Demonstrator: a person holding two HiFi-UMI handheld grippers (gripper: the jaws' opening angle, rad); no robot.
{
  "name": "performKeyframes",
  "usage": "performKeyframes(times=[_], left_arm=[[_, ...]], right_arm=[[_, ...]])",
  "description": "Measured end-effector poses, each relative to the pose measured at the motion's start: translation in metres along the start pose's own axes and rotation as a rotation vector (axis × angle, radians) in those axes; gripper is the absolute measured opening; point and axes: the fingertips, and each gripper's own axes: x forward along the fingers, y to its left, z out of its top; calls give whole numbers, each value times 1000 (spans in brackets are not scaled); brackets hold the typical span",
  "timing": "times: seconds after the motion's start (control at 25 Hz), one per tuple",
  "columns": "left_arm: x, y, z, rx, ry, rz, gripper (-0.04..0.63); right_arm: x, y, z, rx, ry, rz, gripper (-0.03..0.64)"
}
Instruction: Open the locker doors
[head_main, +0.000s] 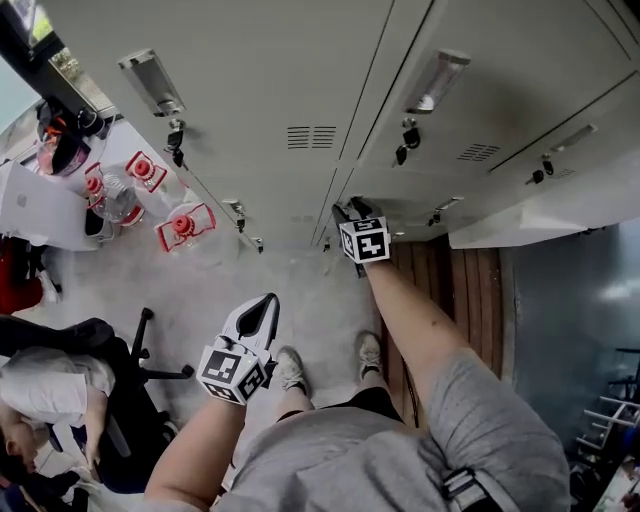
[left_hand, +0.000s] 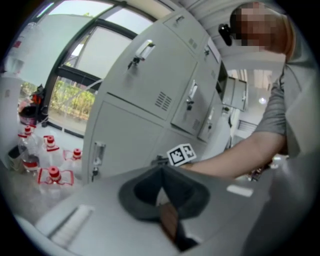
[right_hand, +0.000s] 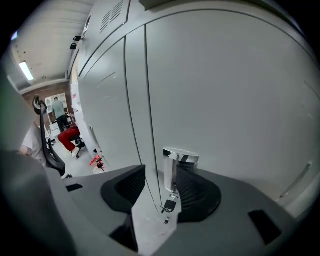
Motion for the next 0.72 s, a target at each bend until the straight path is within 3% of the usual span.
performKeyframes(times=[0.2, 0.36, 0.72], left_arm=[[-20, 19, -3, -10, 0, -9, 5], [-21, 22, -9, -4, 15, -3, 5], [18, -32, -21, -31, 20, -25, 5]], right_arm=[[6, 6, 3, 1, -5, -19, 189], [-4, 13, -6, -70, -6, 19, 189], [-101, 25, -80, -29, -31, 123, 189]])
